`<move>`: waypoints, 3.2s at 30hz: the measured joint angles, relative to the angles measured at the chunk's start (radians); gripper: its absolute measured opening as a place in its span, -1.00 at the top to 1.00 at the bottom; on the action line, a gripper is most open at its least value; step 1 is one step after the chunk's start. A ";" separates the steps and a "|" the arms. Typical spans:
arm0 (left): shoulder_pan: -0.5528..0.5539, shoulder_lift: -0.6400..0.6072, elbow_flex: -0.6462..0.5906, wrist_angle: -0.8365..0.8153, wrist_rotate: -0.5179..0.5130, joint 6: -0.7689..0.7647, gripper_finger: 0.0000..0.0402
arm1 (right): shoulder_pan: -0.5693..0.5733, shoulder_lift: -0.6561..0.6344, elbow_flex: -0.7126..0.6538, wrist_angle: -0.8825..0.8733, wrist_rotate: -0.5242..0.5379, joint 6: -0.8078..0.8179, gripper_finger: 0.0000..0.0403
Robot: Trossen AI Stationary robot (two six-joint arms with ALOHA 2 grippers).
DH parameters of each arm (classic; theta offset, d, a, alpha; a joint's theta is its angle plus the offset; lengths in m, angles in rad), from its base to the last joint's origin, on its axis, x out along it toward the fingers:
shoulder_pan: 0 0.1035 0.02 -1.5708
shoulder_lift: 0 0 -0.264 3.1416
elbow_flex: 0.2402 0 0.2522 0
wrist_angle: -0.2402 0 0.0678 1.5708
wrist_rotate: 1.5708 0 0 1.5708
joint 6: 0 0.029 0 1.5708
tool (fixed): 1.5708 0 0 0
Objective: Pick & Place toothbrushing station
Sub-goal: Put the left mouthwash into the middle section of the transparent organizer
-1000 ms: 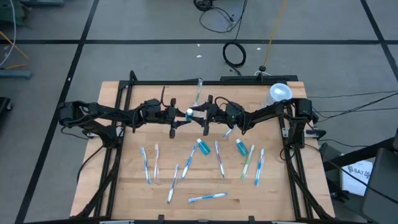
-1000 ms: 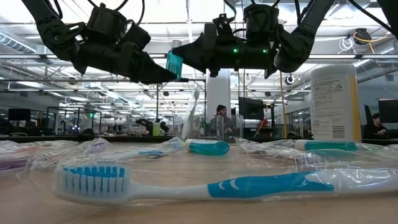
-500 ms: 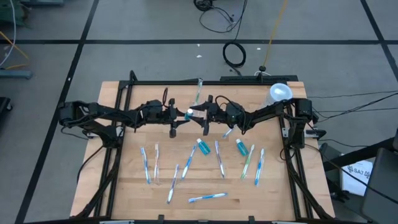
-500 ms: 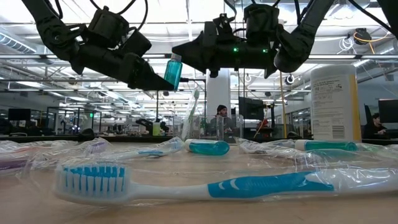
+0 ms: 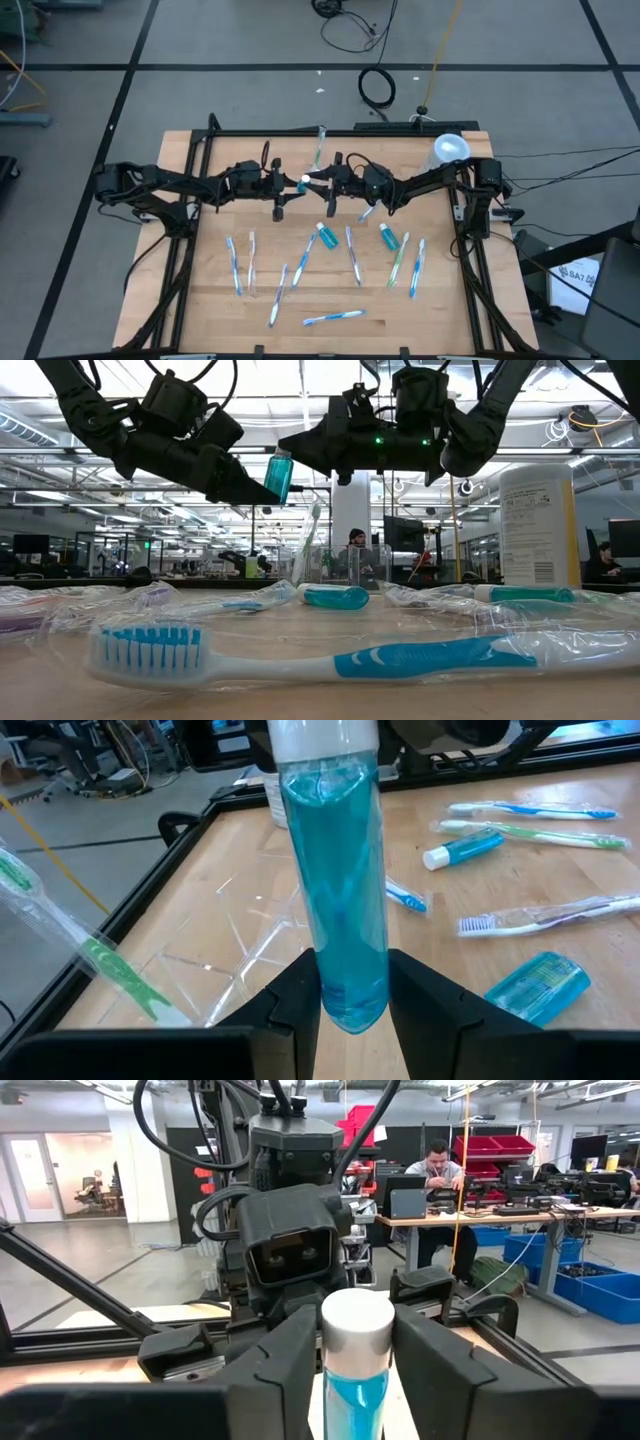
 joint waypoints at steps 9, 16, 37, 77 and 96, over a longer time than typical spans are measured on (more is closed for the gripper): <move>0.000 0.000 0.000 -0.001 0.000 -0.001 0.46 | 0.000 -0.002 0.000 -0.015 0.000 0.000 0.52; 0.000 0.000 0.000 -0.002 -0.002 -0.003 0.46 | -0.001 -0.002 0.000 -0.020 0.000 0.000 0.51; 0.000 0.000 -0.001 -0.053 -0.114 -0.016 -0.19 | -0.027 -0.001 0.000 -0.124 0.013 0.003 0.51; -0.002 0.000 0.000 -0.223 -0.094 -0.082 -0.28 | -0.080 -0.172 -0.159 -0.376 0.442 0.047 0.52; -0.002 0.000 0.000 -0.223 -0.094 -0.078 -0.28 | -0.089 -0.129 -0.180 -0.341 0.441 0.108 0.52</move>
